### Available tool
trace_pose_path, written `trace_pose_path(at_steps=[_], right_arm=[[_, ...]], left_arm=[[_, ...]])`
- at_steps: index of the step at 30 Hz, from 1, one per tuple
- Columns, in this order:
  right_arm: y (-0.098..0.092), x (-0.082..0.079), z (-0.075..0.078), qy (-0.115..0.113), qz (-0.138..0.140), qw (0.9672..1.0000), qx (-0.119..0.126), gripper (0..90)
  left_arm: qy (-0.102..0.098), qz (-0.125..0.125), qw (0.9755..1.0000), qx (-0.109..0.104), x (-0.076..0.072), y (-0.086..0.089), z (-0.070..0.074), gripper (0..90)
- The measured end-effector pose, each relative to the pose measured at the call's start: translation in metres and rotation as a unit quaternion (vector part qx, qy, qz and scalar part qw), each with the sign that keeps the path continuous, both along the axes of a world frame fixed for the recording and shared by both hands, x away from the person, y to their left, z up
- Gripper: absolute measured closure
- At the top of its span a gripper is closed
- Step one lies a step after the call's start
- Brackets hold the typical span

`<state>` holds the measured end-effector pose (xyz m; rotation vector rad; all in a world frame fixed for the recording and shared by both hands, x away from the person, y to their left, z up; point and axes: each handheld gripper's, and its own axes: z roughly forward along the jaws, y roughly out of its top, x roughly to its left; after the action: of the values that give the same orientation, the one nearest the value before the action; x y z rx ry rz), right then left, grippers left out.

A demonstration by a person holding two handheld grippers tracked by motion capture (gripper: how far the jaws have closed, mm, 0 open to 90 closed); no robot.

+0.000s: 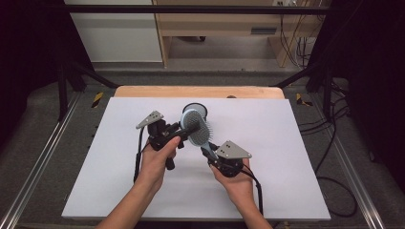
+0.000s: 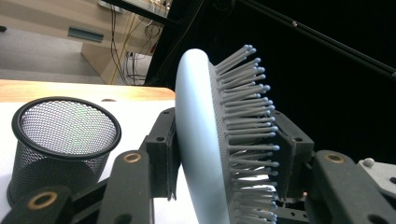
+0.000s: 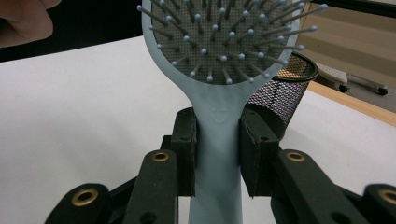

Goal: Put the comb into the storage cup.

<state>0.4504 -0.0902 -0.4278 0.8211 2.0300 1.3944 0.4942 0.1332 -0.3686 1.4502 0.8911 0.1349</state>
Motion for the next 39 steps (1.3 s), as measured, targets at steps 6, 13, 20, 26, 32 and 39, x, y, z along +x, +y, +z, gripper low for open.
trace_pose_path(at_steps=[6,13,20,26,32,39], right_arm=[[-0.0001,0.0005,-0.0003,0.007,0.001,1.0,0.0,69.9],[-0.0017,0.0013,-0.0007,0.014,0.002,0.9999,0.001,69.9],[-0.0024,0.0013,-0.0008,0.016,0.004,0.9998,0.004,69.7],[-0.0029,0.0015,-0.001,0.015,0.002,0.9999,0.005,69.6],[-0.0034,0.0018,-0.0008,0.016,0.003,0.9998,0.008,69.6],[-0.0049,0.0011,-0.0006,0.02,0.007,0.9997,0.015,69.2]], left_arm=[[0.011,0.008,0.9999,-0.003,-0.0014,-0.0021,0.0008,52.5],[0.014,0.006,0.9999,-0.007,-0.0006,-0.0036,-0.0004,52.7],[0.011,0.003,0.9999,-0.007,-0.001,-0.004,-0.0002,52.8],[0.012,-0.003,0.9999,-0.008,0.0004,-0.0041,0.0008,53.1],[0.013,-0.005,0.9999,-0.009,0.0015,-0.0045,0.0012,53.2],[0.015,-0.007,0.9998,-0.011,0.0016,-0.0054,0.0018,53.3]])
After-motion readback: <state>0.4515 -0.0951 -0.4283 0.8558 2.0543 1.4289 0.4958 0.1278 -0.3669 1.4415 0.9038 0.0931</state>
